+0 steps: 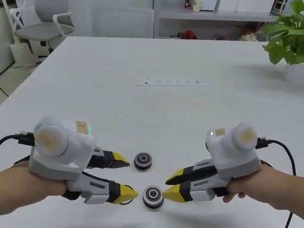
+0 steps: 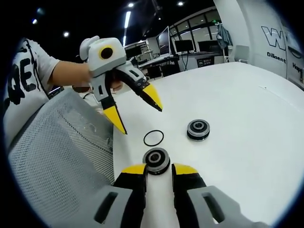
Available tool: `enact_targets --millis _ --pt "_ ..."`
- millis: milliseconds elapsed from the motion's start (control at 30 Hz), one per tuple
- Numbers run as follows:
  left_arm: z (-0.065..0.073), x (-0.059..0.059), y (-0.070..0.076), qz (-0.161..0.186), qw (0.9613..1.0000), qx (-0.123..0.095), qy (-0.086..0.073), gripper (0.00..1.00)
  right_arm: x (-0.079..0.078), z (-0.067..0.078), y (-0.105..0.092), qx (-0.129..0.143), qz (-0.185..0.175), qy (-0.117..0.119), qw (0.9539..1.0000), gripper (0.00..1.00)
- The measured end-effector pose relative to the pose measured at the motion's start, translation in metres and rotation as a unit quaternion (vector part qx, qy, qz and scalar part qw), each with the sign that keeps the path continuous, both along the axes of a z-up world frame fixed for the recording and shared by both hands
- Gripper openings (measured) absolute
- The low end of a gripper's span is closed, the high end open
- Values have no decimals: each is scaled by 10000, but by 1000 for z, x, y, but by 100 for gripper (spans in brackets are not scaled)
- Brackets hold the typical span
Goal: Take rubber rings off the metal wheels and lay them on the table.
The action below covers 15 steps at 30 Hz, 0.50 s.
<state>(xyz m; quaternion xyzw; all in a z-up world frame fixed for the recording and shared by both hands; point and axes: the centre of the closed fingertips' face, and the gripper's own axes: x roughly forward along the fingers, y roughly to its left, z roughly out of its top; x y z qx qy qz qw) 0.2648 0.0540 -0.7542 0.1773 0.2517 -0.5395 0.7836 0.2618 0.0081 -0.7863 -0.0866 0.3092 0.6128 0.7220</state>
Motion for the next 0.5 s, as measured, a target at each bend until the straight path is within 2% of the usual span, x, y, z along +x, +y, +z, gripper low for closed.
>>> enact_targets --millis 200,500 --pt "-5 4 -4 -14 10000 26 31 42 -3 -7 -1 -76 44 26 10000 17" --pt "-12 0 -16 -197 9997 81 105 40 -1 -15 -4 -170 34 16 9998 17"
